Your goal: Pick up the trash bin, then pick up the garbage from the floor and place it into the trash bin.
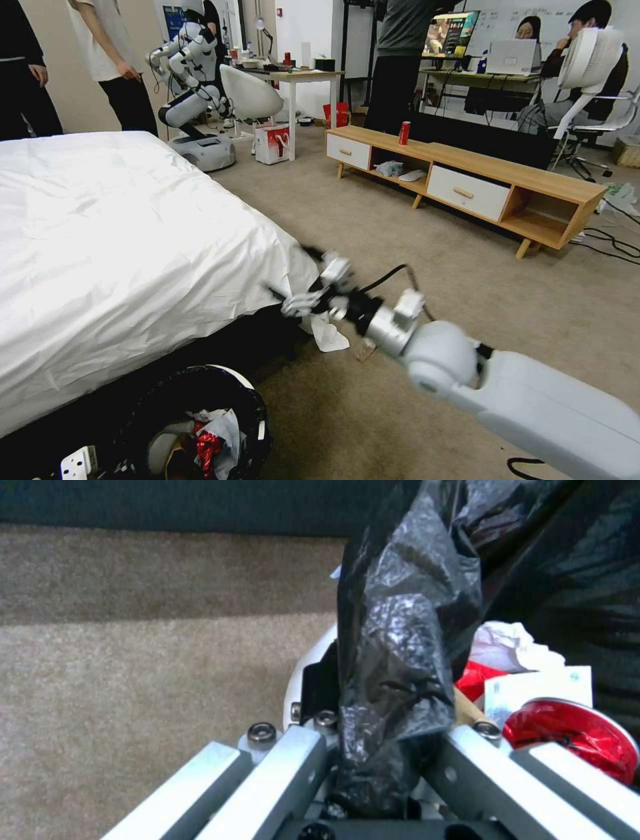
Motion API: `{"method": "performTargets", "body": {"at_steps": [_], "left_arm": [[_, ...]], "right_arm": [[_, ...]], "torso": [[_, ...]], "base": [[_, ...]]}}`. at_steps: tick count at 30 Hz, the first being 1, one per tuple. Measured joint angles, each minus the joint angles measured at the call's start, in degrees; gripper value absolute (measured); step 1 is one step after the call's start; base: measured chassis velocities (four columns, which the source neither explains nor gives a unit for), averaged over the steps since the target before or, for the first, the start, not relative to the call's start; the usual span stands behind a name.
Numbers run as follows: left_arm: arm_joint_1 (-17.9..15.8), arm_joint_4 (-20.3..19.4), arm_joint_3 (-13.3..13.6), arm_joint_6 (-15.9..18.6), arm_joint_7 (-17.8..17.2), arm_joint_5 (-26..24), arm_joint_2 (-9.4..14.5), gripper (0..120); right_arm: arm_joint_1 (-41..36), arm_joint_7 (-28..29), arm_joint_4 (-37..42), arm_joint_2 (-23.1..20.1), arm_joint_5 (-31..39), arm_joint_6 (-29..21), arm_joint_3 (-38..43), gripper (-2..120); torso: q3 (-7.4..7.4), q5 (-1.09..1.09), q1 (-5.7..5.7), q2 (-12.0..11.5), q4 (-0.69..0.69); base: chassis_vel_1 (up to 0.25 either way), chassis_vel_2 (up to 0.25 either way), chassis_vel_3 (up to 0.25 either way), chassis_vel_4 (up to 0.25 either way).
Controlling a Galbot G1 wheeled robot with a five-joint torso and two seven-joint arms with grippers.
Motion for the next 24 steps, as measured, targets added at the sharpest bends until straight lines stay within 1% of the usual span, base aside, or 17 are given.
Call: {"method": "performTargets", "body": {"at_steps": [3,5,6,7,8,11,14,16,17,20,22,23,24], "left_arm": [[0.33,-0.2,-0.02,0.0,0.05,0.07,-0.02,1],[0.89,-0.54,-0.13,0.0,0.19,0.25,-0.1,1],[0.89,-0.54,-0.13,0.0,0.19,0.25,-0.1,1],[1.23,-0.73,-0.26,0.0,0.31,0.43,-0.16,1],[1.43,-0.89,-0.4,0.0,0.39,0.48,-0.2,1],[1.57,-1.05,-0.56,0.01,0.43,0.51,-0.26,1],[1.85,-1.54,-0.92,0.0,0.54,0.53,-0.57,1],[1.87,-1.56,-0.95,0.0,0.55,0.54,-0.61,1],[1.8,-1.66,-0.97,0.0,0.6,0.57,-0.84,1],[1.73,-1.68,-0.97,0.0,0.63,0.59,-0.92,1],[1.65,-1.69,-0.96,0.0,0.65,0.63,-0.98,1],[1.58,-1.7,-0.93,0.0,0.69,0.64,-1.03,1],[1.58,-1.7,-0.93,0.0,0.69,0.64,-1.03,1]], "right_arm": [[-1.04,0.97,0.0,-0.77,0.3,0.92,1.72,100],[-3.47,3.03,-0.01,-2.32,0.65,3.02,4.9,100],[-3.47,3.03,-0.01,-2.32,0.65,3.02,4.9,100],[-5.3,4.64,-0.13,-2.89,0.88,4.07,7.38,100],[-6.69,5.65,-0.41,-3.0,1.08,4.36,9.57,100],[-7.68,6.5,-0.67,-2.85,1.29,4.64,11.3,100],[-11.76,10.05,-2.27,-0.51,1.9,5.15,19.23,100],[-12.46,10.42,-2.46,-0.07,1.91,5.15,20.49,100],[-15.46,11.71,-2.76,1.13,1.87,5.15,24.7,100],[-17.19,12.17,-2.77,1.66,1.83,5.14,26.8,100],[-19.11,12.72,-2.78,2.33,1.7,5.12,29.04,100],[-20.27,13.27,-2.78,2.74,1.4,5.12,30.37,100],[-20.27,13.27,-2.78,2.74,1.4,5.12,30.37,100]], "torso": [[0.0,0.0,0.0,0.0,0.01],[0.0,0.0,0.0,0.0,0.0],[0.0,0.0,0.0,0.0,0.0],[0.0,0.0,0.0,0.0,0.01],[0.0,-0.01,0.0,0.0,0.01],[0.0,-0.01,0.0,0.0,0.01],[0.0,0.0,0.0,0.0,0.02],[0.0,0.0,0.0,0.0,0.02],[0.0,-0.01,0.0,0.0,0.03],[0.0,-0.01,0.0,0.0,0.03],[0.0,0.0,0.0,0.0,-0.02],[0.0,0.0,0.0,0.0,0.01],[0.0,0.0,0.0,0.0,0.01]], "base": [[0.0,0.0,0.0,0.0],[0.0,0.0,0.0,0.0],[0.0,0.0,0.0,0.0],[0.0,0.0,0.0,0.0],[0.0,0.0,0.0,0.0],[0.0,0.0,0.0,0.0],[0.0,0.0,0.0,0.0],[0.0,0.0,0.0,0.0],[0.0,0.0,0.0,0.0],[0.0,0.0,0.0,0.0],[0.0,0.0,0.0,0.0],[0.0,0.0,0.0,0.0],[0.0,0.0,0.0,0.0]]}}
